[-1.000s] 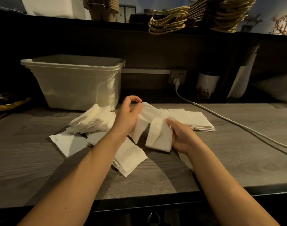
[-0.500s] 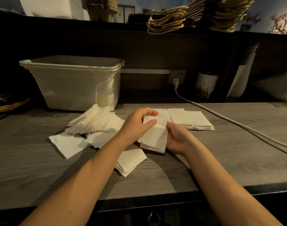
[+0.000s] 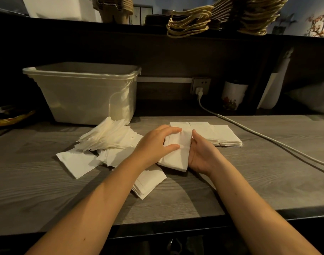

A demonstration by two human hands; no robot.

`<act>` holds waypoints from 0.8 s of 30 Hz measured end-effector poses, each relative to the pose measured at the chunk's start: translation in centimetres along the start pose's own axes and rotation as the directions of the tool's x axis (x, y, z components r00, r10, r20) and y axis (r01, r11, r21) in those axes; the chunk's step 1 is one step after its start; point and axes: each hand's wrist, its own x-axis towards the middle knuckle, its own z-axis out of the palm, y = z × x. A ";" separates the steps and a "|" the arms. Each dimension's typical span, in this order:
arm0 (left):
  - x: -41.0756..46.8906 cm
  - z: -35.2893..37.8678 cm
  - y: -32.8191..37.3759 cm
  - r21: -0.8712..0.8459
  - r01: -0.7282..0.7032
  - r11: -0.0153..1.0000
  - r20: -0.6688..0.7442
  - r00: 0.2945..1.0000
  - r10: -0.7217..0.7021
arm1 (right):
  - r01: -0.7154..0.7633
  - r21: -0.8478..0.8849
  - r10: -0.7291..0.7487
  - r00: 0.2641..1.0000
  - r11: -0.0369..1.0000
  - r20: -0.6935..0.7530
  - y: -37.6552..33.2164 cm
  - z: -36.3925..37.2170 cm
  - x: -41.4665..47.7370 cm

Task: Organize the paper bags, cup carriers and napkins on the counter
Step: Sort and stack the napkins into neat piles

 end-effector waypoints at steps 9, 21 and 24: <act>0.6 -1.3 -1.7 0.030 0.118 0.993 -0.215 0.970 -0.108 | 0.069 -0.054 -0.076 0.987 0.996 -0.139 -0.2 0.6 -0.5; 0.7 -0.9 -4.3 0.421 0.301 0.856 0.039 0.937 -0.348 | 0.085 -0.014 -0.086 0.974 0.996 -0.209 -0.5 0.4 -0.6; 0.7 -0.8 -4.3 0.427 0.318 0.847 -0.010 0.938 -0.347 | 0.081 -0.043 -0.088 0.976 0.996 -0.201 -0.5 0.6 -0.7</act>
